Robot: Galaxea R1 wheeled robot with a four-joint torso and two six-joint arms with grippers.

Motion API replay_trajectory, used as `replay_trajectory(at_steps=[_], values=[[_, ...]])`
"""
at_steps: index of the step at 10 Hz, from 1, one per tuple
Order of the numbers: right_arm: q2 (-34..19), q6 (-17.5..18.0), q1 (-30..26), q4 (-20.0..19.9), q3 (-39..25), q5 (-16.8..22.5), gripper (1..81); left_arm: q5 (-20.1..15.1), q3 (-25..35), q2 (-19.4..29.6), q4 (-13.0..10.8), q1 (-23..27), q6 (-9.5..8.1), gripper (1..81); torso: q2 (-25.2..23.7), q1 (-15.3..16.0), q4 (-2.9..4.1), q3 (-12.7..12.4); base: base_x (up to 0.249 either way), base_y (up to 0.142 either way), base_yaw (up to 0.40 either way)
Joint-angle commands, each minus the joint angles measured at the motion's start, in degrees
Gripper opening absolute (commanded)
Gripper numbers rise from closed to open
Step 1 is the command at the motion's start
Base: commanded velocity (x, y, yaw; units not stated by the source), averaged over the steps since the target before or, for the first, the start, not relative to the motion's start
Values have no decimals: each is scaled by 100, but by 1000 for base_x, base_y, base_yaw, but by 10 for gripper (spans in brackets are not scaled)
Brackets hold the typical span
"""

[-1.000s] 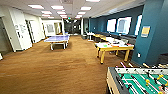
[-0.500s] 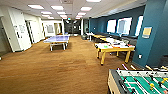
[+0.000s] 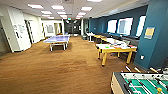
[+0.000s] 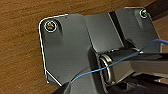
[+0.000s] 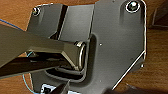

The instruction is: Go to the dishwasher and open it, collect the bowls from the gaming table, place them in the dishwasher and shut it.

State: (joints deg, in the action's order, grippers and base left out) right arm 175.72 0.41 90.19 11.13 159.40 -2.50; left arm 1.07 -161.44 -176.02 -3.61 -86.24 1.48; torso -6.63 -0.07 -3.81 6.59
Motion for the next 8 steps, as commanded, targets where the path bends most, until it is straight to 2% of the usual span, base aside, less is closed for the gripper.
replay_trajectory(at_steps=[1, 8], values=[[10, -15, -268, 12, -16, 276, 811, -301, -19, 23, 36, 322, 11, 811, 0, 7, 0, 0, 133, 64, 0], [10, -15, -268, 12, -7, 276, 811, -309, -19, 23, 36, 322, 11, 811, 0, 7, 0, 0, 133, 0, 0]])
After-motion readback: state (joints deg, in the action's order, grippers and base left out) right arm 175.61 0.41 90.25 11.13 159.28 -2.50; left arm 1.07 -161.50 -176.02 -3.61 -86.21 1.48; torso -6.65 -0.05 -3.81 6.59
